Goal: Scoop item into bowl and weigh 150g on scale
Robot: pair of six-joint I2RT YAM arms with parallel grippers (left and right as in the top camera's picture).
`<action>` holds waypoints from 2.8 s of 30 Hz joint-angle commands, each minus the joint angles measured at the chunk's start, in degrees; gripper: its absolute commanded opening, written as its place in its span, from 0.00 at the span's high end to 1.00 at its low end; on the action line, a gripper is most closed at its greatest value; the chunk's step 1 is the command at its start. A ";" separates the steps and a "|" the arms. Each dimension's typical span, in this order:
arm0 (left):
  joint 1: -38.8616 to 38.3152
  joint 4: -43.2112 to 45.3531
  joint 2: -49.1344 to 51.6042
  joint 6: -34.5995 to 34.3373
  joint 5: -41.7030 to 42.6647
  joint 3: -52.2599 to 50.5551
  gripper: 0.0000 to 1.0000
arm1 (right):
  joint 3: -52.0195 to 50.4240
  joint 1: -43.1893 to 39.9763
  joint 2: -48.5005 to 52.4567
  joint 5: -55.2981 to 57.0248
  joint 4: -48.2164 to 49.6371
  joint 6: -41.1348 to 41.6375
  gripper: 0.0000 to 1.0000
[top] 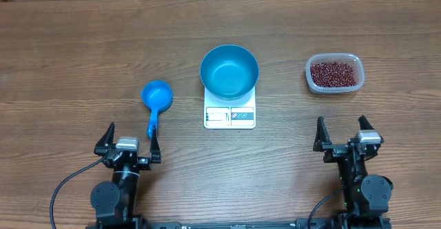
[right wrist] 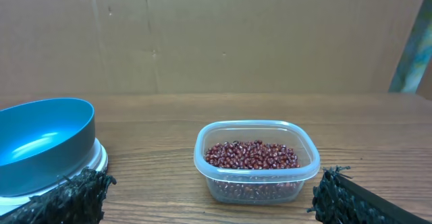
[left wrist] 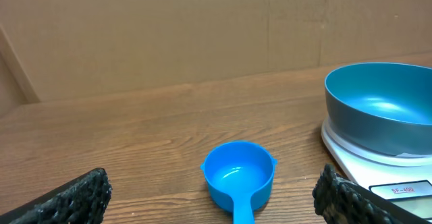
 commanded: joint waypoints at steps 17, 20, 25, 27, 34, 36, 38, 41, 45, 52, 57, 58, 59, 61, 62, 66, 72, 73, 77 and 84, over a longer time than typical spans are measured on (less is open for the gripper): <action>0.35 -0.13 -0.44 0.87 0.59 -0.20 0.00 | -0.59 0.00 -0.63 -0.11 0.31 -0.07 0.00; 0.35 -0.13 -0.44 0.85 0.59 -0.20 0.00 | -0.59 0.00 -0.63 -0.11 0.31 -0.07 0.00; 0.35 -0.13 -0.44 0.85 0.59 -0.20 0.00 | -0.59 0.00 -0.63 -0.11 0.31 -0.07 0.00; 0.35 -0.13 -0.44 0.87 0.59 -0.20 0.00 | -0.59 0.00 -0.63 -0.11 0.31 -0.07 0.00; 0.35 -0.13 -0.44 0.87 0.61 -0.20 0.01 | -0.59 0.00 -0.63 -0.11 0.31 -0.07 0.00; 0.35 -0.13 -0.44 0.85 0.61 -0.20 0.00 | -0.59 0.00 -0.63 -0.11 0.31 -0.07 0.00; 0.35 -0.13 -0.44 0.87 0.61 -0.20 0.00 | -0.59 0.00 -0.63 -0.11 0.31 -0.07 0.00; 0.35 -0.13 -0.44 0.87 0.61 -0.20 0.00 | -0.59 0.00 -0.63 -0.11 0.31 -0.07 0.00; 0.35 -0.13 -0.44 0.87 0.50 -0.20 0.00 | -0.59 0.00 -0.63 -0.11 0.31 -0.07 0.00; 0.35 -0.15 -0.44 0.85 0.50 -0.20 0.00 | -0.59 0.02 -0.63 -0.11 0.31 -0.07 0.00; 0.35 -0.13 -0.44 0.81 0.68 -0.20 0.00 | -0.59 0.02 -0.63 -0.11 0.31 -0.07 0.00; 0.35 -0.13 -0.44 0.59 0.68 -0.20 0.00 | -0.59 0.00 -0.63 -0.11 0.31 -0.07 0.00; 0.35 -0.13 -0.44 -0.24 0.61 -0.20 0.00 | -0.59 0.00 -0.63 -0.11 0.31 -0.07 0.00; 0.35 -0.13 -0.44 -3.93 0.50 -0.20 0.00 | -0.59 0.00 -0.63 -0.11 0.31 -0.07 0.00; 0.35 -0.13 -0.44 -5.05 0.50 -0.20 0.00 | -0.59 0.00 -0.63 -0.11 0.31 -0.07 0.00; 0.35 -0.15 -0.44 -5.09 0.72 -0.13 0.00 | -0.61 0.00 -0.63 -0.11 0.31 -0.07 0.00; 0.35 -6.25 -0.22 -2.49 5.42 4.17 0.00 | -0.59 0.00 -0.63 -0.11 0.31 -0.07 0.00; 0.35 -7.30 0.02 -1.95 5.42 5.14 0.00 | -0.59 0.00 -0.63 -0.11 0.31 -0.07 0.00; 0.35 -11.63 3.63 1.81 5.25 11.15 0.00 | -0.59 0.02 -0.63 -0.11 0.31 -0.07 0.00; 0.35 -14.14 17.05 3.13 5.20 21.16 0.00 | -0.59 0.00 -0.63 -0.11 0.31 -0.07 0.00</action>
